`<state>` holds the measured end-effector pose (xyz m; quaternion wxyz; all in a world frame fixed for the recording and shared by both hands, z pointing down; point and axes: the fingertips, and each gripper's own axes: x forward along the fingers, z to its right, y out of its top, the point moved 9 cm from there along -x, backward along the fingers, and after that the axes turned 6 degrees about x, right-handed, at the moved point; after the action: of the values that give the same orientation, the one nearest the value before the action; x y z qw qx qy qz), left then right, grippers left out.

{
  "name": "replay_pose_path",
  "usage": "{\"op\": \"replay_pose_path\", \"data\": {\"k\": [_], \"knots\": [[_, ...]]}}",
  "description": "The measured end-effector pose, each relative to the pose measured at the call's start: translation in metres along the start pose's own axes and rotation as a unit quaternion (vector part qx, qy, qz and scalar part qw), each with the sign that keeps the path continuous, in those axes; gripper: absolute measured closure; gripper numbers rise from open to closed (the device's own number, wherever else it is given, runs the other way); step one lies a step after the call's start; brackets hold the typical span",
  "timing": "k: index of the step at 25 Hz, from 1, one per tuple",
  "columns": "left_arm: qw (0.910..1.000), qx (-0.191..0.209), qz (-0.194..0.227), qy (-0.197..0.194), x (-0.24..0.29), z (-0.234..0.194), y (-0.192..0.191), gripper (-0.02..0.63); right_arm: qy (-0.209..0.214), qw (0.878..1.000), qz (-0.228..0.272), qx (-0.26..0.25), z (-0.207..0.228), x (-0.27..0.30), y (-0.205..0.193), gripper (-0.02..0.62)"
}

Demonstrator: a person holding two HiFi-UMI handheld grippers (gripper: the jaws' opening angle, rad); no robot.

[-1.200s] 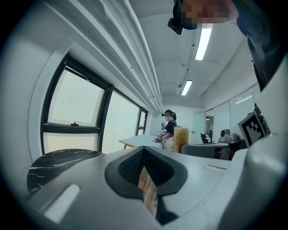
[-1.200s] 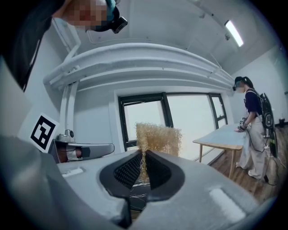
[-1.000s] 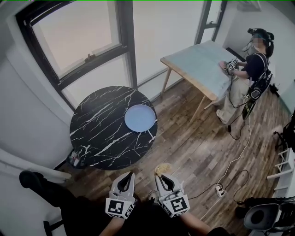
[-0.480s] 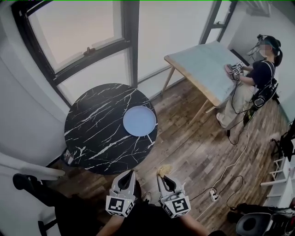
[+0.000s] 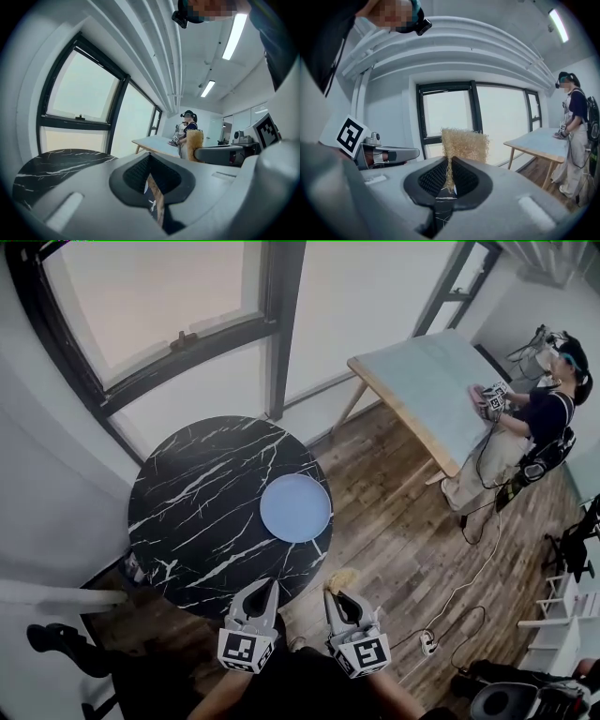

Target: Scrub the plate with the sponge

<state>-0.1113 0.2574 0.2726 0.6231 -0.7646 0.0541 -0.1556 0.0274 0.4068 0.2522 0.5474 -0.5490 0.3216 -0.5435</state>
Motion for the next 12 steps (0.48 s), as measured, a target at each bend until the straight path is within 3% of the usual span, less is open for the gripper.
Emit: {"op": "replay_pose_path", "data": {"k": [6, 12], "knots": [[0.9993, 0.032, -0.014, 0.011, 0.019, -0.045, -0.007, 0.604, 0.004, 1.0, -0.014, -0.013, -0.005, 0.056, 0.011, 0.572], [0.9989, -0.008, -0.039, 0.024, 0.039, -0.059, -0.015, 0.604, 0.038, 0.998, -0.021, -0.039, -0.003, 0.091, 0.022, 0.572]]}}
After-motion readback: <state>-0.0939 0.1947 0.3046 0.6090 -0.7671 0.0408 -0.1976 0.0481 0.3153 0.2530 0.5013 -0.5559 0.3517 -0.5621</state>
